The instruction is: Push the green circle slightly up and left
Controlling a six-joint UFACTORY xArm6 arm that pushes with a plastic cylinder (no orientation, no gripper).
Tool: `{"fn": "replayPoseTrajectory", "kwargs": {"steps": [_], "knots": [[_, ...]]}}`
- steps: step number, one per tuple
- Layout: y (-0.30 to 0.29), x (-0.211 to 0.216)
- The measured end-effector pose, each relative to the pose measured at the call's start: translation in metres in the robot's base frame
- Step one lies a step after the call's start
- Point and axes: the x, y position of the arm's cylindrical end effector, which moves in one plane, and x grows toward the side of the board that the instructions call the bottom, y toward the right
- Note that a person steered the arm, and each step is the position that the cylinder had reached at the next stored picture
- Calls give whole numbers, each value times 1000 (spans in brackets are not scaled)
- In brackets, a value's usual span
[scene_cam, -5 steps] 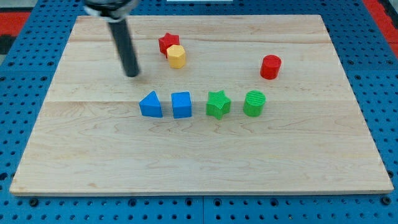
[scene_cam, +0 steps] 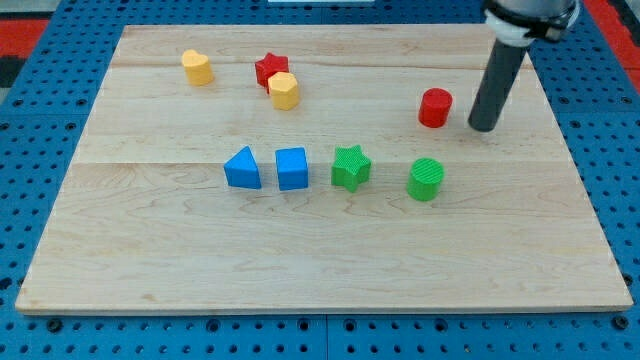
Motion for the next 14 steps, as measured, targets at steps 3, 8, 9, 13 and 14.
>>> {"fn": "replayPoseTrajectory", "kwargs": {"steps": [3,8,9,13,14], "knots": [[141,148],[-51,137],[-64,137],[-82,121],[-84,116]]}}
